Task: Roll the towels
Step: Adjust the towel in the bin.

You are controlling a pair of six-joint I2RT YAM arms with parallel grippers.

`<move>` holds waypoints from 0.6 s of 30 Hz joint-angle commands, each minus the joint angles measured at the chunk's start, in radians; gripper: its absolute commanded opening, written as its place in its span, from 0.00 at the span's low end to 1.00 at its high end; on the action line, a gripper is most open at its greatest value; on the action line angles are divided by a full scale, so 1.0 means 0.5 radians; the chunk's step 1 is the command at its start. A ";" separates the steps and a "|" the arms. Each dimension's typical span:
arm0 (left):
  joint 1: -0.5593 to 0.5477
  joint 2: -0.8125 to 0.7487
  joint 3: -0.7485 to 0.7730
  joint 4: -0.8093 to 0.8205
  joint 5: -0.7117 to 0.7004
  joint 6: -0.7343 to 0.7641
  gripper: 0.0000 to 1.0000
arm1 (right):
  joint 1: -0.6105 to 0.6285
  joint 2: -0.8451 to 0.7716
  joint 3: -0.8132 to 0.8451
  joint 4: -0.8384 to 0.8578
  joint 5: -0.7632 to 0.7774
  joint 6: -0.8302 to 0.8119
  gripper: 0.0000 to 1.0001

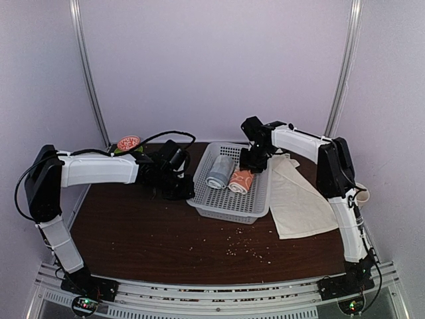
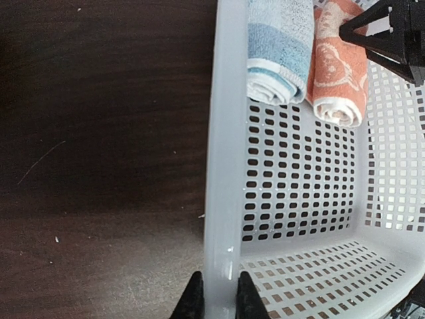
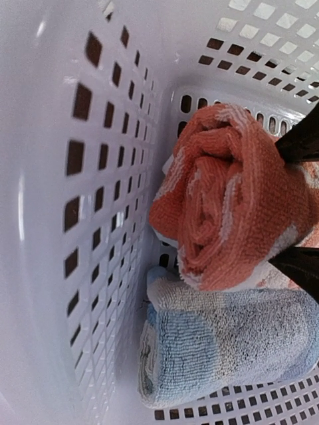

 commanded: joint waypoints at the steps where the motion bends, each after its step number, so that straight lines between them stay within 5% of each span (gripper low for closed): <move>1: -0.058 0.074 0.032 -0.052 0.085 0.058 0.00 | 0.000 0.058 0.088 -0.038 -0.061 0.013 0.42; 18: -0.097 0.103 0.039 -0.037 0.116 0.038 0.00 | 0.092 0.185 0.224 0.219 -0.339 0.359 0.37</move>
